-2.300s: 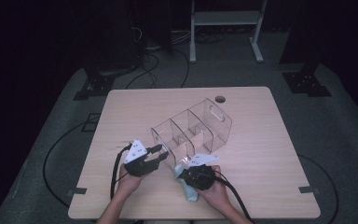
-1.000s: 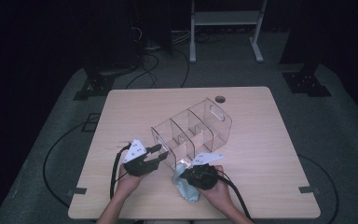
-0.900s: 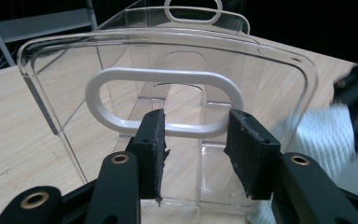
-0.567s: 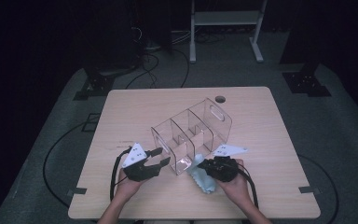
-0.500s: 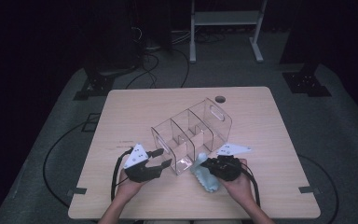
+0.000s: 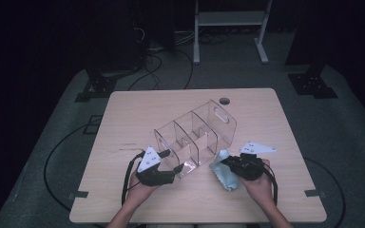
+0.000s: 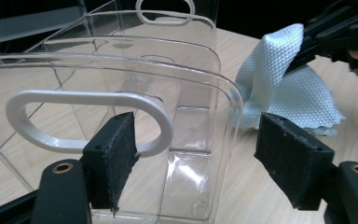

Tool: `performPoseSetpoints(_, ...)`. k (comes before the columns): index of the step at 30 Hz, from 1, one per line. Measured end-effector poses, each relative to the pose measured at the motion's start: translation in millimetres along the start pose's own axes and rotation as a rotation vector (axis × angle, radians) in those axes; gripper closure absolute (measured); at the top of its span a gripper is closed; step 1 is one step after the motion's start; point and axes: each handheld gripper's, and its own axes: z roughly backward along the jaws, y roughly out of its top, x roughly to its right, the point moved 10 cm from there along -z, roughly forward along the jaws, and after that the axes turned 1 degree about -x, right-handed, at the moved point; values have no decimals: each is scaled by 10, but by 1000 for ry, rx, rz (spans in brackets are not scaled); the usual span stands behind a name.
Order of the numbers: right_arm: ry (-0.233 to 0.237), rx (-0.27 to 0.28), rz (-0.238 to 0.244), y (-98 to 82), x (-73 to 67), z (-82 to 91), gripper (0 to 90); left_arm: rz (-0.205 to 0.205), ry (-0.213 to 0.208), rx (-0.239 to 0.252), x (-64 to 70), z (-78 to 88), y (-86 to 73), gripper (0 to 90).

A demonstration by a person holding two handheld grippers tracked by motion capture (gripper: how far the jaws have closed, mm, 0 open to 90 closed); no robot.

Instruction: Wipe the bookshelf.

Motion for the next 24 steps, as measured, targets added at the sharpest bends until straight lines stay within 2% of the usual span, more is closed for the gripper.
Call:
performPoseSetpoints(5,-22,10,-15,-3,114,66,830,17,48,0,-28,-43,22,399)
performPoseSetpoints(7,-29,15,-21,0,148,93,830,12,52,5,-21,-52,31,470)
performPoseSetpoints(8,-31,17,-22,0,163,105,830,14,53,5,-19,-54,31,472)
performPoseSetpoints(13,-56,21,-34,-16,269,167,829,12,29,16,-8,-41,21,480)
performPoseSetpoints(20,-82,26,-52,-56,387,283,830,-6,-33,18,40,28,-5,480)
performPoseSetpoints(24,-84,22,-46,-81,379,338,829,-20,-69,21,92,74,-24,480)
